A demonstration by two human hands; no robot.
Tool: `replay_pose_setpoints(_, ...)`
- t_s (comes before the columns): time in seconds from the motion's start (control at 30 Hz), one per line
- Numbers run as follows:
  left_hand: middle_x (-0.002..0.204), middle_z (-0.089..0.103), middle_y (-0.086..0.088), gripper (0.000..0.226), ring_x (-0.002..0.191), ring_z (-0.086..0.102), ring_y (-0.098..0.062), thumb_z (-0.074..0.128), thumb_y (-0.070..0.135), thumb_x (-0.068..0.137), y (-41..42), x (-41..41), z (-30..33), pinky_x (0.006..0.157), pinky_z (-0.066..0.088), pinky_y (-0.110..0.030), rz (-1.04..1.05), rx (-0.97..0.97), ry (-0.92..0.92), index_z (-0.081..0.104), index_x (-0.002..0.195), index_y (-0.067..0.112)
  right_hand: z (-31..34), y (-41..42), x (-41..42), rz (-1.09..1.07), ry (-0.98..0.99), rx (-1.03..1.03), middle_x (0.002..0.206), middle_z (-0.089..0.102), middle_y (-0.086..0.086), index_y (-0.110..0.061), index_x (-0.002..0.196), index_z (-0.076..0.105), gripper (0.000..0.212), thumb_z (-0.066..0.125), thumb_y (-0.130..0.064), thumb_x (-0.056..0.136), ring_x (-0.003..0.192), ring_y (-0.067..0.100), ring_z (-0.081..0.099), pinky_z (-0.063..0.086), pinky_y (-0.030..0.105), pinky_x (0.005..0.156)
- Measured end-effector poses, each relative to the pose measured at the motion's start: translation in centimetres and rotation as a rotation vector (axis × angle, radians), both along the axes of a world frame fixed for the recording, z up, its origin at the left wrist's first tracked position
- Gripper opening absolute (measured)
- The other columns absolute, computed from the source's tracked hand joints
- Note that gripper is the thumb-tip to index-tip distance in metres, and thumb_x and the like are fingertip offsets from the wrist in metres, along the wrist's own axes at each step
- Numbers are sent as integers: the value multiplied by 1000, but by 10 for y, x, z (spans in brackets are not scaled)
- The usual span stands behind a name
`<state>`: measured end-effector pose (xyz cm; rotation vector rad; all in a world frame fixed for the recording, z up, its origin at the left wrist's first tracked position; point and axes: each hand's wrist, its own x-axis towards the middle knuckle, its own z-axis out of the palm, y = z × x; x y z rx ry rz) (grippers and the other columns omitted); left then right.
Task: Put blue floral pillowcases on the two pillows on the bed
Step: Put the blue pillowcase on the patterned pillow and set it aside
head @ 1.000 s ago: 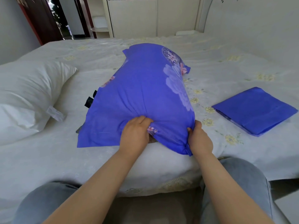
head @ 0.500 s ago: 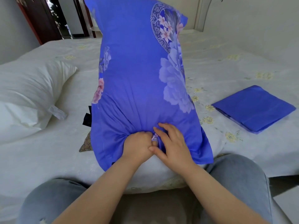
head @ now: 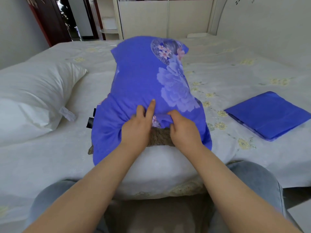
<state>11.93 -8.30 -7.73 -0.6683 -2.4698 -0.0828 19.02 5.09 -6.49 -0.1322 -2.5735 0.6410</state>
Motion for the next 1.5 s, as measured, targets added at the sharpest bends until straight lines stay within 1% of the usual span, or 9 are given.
replay_pose_setpoints(0.2, 115, 47, -14, 57, 94, 52, -33, 63, 15, 81, 11, -48, 16, 51, 43, -36, -10, 35, -40, 46, 135, 15, 52, 13, -10, 247, -529, -388, 62, 51, -6, -20, 68, 50, 35, 62, -48, 84, 62, 12, 49, 33, 25, 56)
replay_pose_setpoints(0.43, 97, 56, -10, 48, 80, 59, -35, 49, 14, 85, 12, -72, 24, 59, 42, -38, -80, 30, -303, 40, 131, 21, 0, -9, -9, -125, -437, 63, 114, 53, 5, -18, 127, 30, 76, 72, -51, 73, 103, 27, 58, 41, 36, 71)
replay_pose_setpoints(0.57, 78, 57, -12, 3, 72, 51, -30, 49, 17, 86, -3, -54, 15, 55, 34, -32, -69, 102, -401, 51, 86, 14, -37, -14, -16, -286, -245, 307, 92, 58, 7, -15, 114, 46, 66, 81, -34, 62, 73, 27, 62, 44, 32, 51)
replay_pose_setpoints(0.77, 88, 62, -11, 6, 81, 58, -33, 52, 22, 88, -13, -14, 4, 56, 32, -31, -100, -29, -319, 51, 92, 17, -24, 20, -45, -294, -96, 190, 95, 63, 12, -10, 126, 35, 43, 44, -10, 85, 79, 35, 61, 30, 33, 56)
replay_pose_setpoints(0.97, 95, 52, -10, 100, 52, 56, -31, 73, 46, 71, -11, -25, -9, 37, 29, -27, -53, 24, -186, 10, 147, 30, -9, 39, -45, -165, -60, 221, 101, 62, 8, -19, 131, 40, 51, 52, -13, 82, 88, 31, 57, 38, 35, 62)
replay_pose_setpoints(1.1, 117, 44, -10, 82, 76, 60, -31, 62, 54, 81, -2, -37, 3, 50, 34, -30, 5, -114, -195, 23, 148, 25, -17, 69, -30, -138, -13, 128, 113, 52, 6, -28, 130, 51, 56, 69, -27, 77, 113, 28, 46, 33, 39, 93)
replay_pose_setpoints(1.27, 121, 55, -9, 68, 97, 58, -31, 84, 42, 51, 22, -49, -7, 70, 48, -37, -136, -108, 197, 58, 106, 12, -43, 86, -15, -202, 224, -203, 105, 61, 6, -16, 106, 68, 31, 53, -16, 79, 100, 27, 55, 41, 33, 85)
replay_pose_setpoints(1.33, 151, 33, -5, 93, 132, 38, -37, 79, 58, 51, 35, -47, -6, 99, 36, -58, -235, -111, 116, 47, 127, 15, -34, 77, -20, -169, 278, -426, 101, 66, 8, -10, 103, 67, 28, 48, -4, 83, 91, 22, 58, 40, 25, 76)
replay_pose_setpoints(1.5, 159, -2, 9, 96, 141, 18, -33, 59, 47, 81, 47, -62, -4, 102, 34, -59, -162, -32, -120, -12, 146, 43, 3, 61, -39, -65, -47, -362, 93, 66, 13, -12, 87, 62, 17, 46, -18, 91, 89, 30, 58, 46, 35, 75)
